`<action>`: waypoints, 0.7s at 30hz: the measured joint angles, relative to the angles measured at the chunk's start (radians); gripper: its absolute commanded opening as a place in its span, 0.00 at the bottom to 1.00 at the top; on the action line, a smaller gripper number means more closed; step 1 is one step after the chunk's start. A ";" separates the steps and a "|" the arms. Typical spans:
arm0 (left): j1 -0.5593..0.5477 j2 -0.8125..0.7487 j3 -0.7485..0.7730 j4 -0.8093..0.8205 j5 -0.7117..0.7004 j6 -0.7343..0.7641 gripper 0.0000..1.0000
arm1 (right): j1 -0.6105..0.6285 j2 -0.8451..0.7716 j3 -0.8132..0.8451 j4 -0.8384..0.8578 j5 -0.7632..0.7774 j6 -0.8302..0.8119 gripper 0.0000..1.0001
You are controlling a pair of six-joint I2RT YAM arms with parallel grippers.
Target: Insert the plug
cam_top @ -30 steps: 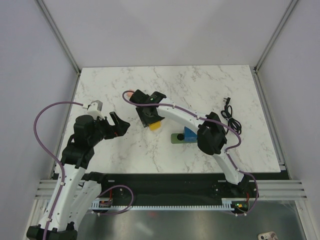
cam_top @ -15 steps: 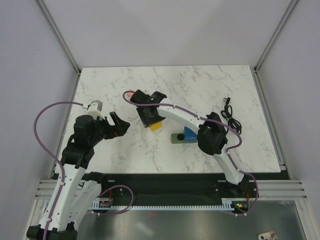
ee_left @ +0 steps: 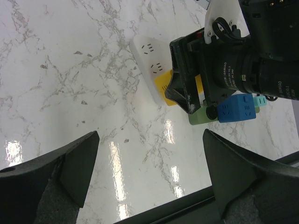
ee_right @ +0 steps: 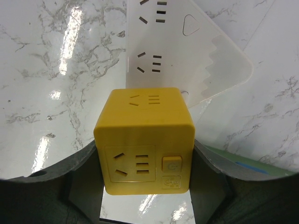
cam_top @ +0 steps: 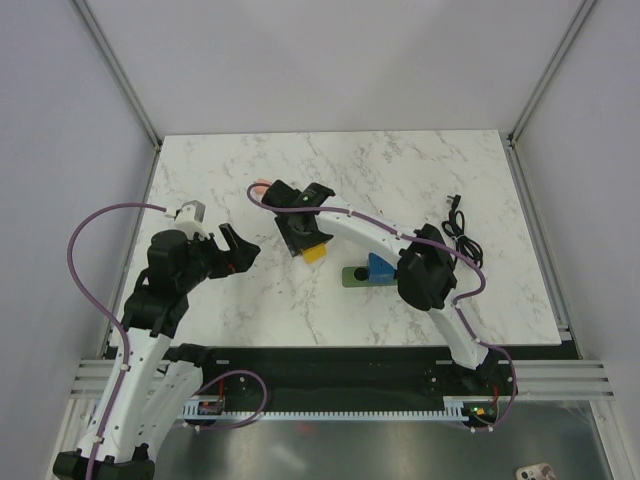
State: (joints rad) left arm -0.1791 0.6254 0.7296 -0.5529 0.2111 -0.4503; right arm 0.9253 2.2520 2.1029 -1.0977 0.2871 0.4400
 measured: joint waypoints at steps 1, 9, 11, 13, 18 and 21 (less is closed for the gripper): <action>0.000 0.000 0.000 0.000 0.000 0.000 0.99 | 0.000 0.000 -0.002 0.004 0.001 -0.001 0.00; 0.000 0.000 0.000 0.000 0.000 0.000 0.99 | 0.001 -0.018 -0.036 0.039 -0.002 -0.004 0.00; 0.000 0.000 0.000 0.000 0.000 0.000 0.99 | 0.001 -0.021 -0.043 0.044 -0.002 -0.006 0.00; 0.000 0.000 0.000 0.000 0.000 0.000 0.99 | 0.002 -0.026 -0.054 0.053 -0.002 -0.012 0.00; 0.000 0.000 0.000 0.000 0.000 0.000 0.99 | 0.003 -0.034 -0.072 0.068 0.002 -0.026 0.00; 0.000 0.000 0.000 0.000 0.000 0.000 0.99 | 0.006 -0.034 -0.074 0.069 0.007 -0.027 0.00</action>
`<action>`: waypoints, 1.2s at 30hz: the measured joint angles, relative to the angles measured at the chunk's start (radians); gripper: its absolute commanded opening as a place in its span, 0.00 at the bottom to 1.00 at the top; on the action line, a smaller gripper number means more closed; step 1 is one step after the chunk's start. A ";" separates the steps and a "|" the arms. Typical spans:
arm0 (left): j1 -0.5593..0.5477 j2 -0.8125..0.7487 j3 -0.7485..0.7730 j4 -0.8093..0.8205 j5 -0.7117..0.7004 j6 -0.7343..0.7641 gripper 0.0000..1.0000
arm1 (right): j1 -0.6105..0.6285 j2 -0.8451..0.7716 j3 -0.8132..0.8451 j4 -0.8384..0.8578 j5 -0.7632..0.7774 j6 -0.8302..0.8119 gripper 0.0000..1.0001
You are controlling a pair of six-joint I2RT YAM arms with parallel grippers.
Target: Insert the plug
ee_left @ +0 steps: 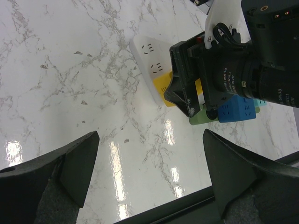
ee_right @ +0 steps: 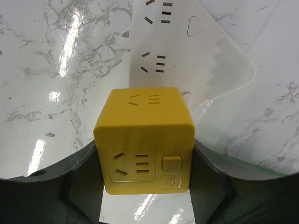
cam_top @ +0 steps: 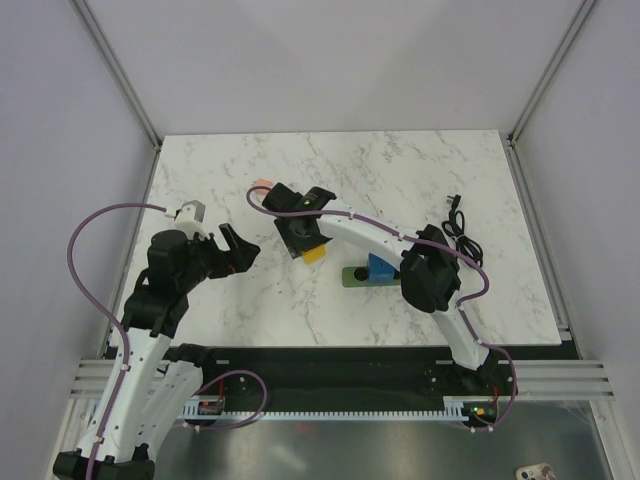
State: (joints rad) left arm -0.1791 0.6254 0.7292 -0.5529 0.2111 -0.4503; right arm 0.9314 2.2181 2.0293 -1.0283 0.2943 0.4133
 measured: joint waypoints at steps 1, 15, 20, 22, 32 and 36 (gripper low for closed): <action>0.000 0.000 0.000 0.000 0.000 0.000 0.99 | 0.001 0.000 0.000 0.000 0.001 0.000 0.00; 0.000 0.000 0.000 0.000 0.000 0.000 0.99 | 0.001 -0.003 0.000 -0.003 0.000 -0.011 0.00; 0.000 0.000 0.000 0.000 0.000 0.000 0.99 | 0.000 -0.003 0.000 -0.005 0.002 -0.040 0.00; 0.000 0.000 0.000 0.000 0.000 0.000 0.99 | 0.001 -0.003 0.000 -0.004 0.002 -0.045 0.00; 0.000 0.000 0.000 0.000 0.000 0.000 0.99 | 0.011 -0.005 -0.026 0.016 0.077 -0.063 0.00; 0.000 0.000 0.000 0.000 0.000 0.000 0.99 | 0.021 -0.005 -0.035 0.023 0.097 -0.055 0.00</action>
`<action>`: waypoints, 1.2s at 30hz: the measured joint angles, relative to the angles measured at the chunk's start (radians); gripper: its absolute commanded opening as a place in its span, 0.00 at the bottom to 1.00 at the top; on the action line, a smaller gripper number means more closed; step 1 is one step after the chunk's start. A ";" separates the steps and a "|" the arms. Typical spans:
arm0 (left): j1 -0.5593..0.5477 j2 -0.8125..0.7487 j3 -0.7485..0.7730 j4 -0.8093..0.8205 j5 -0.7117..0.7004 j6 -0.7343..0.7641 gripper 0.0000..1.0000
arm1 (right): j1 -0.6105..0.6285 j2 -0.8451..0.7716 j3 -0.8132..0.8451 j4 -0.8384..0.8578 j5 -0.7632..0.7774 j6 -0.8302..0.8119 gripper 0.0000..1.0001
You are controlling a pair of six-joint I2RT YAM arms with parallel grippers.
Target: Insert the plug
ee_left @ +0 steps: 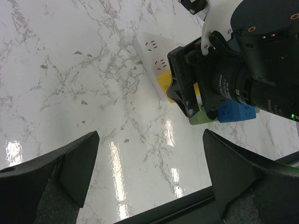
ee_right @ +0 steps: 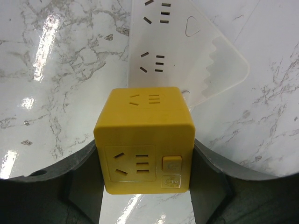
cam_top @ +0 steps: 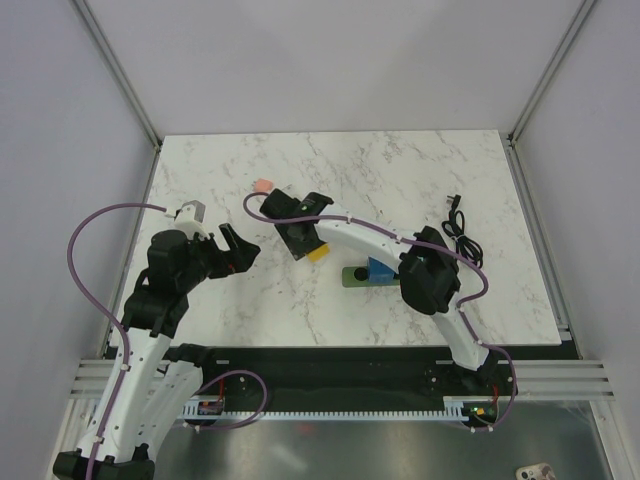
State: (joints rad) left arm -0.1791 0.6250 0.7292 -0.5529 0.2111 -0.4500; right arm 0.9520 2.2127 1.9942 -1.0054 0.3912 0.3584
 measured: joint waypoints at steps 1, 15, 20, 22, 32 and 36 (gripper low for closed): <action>0.000 0.000 0.000 0.000 0.000 0.000 0.99 | 0.001 0.000 0.000 0.000 0.004 0.007 0.00; 0.000 -0.006 0.000 0.000 0.000 0.000 0.99 | -0.043 0.086 0.143 -0.106 -0.033 0.119 0.00; 0.000 -0.006 0.000 0.000 0.000 0.000 0.99 | -0.056 0.081 0.130 -0.094 -0.053 0.114 0.00; 0.000 -0.006 0.000 0.000 0.000 0.000 0.99 | -0.056 0.064 0.098 -0.069 -0.053 0.112 0.00; 0.000 -0.005 0.000 0.000 0.000 0.000 0.99 | -0.045 -0.034 -0.092 0.090 -0.029 0.108 0.00; 0.000 -0.003 0.000 0.000 0.000 0.000 0.99 | -0.044 -0.041 -0.111 0.113 -0.026 0.101 0.00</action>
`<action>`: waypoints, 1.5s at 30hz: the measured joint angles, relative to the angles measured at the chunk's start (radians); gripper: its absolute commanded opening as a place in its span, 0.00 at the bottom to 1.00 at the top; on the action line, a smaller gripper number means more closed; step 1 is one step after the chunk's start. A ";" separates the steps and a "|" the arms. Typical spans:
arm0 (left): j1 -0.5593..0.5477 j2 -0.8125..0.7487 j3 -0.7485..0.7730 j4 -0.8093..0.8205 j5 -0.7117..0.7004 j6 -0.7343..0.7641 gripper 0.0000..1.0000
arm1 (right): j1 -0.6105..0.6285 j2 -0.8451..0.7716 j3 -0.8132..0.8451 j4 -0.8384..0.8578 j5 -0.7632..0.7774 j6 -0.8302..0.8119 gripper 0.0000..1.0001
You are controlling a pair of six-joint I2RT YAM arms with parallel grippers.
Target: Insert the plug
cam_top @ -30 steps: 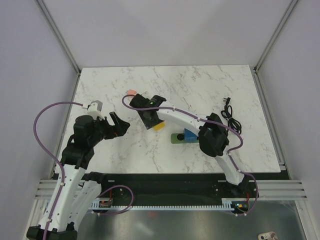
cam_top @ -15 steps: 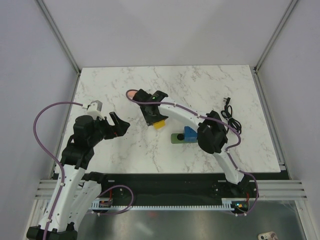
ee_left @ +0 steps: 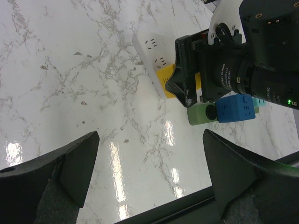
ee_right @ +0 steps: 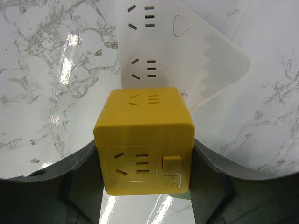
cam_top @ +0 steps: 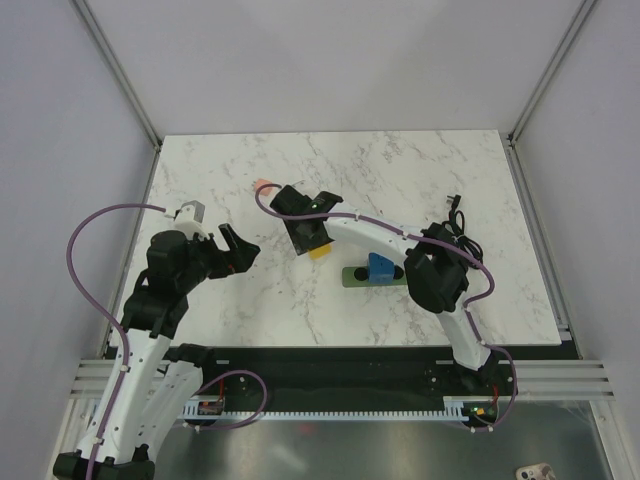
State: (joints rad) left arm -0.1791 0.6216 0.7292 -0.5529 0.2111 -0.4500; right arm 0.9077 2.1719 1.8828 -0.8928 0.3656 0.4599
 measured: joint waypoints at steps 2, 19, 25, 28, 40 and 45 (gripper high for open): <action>0.000 0.000 0.000 0.000 0.000 0.000 0.99 | 0.001 0.000 -0.002 0.003 0.002 -0.003 0.00; 0.000 0.004 0.000 0.000 -0.001 0.000 0.99 | 0.005 0.029 0.007 -0.002 0.012 -0.034 0.00; 0.000 0.004 0.000 0.000 -0.009 0.000 0.99 | 0.009 0.056 -0.004 0.039 0.045 -0.055 0.00; 0.000 0.004 0.000 0.000 -0.023 0.000 0.99 | 0.013 0.040 -0.040 0.079 0.058 -0.061 0.00; 0.000 0.024 0.000 -0.018 -0.051 -0.001 0.98 | 0.011 0.011 -0.102 0.168 0.062 -0.093 0.10; 0.000 0.029 0.006 -0.040 -0.051 -0.004 0.97 | 0.008 -0.031 -0.141 0.197 0.054 -0.089 0.20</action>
State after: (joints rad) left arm -0.1791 0.6510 0.7349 -0.5934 0.1596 -0.4541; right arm 0.9157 2.1410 1.7420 -0.6956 0.4194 0.3714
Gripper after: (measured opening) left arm 0.983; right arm 0.674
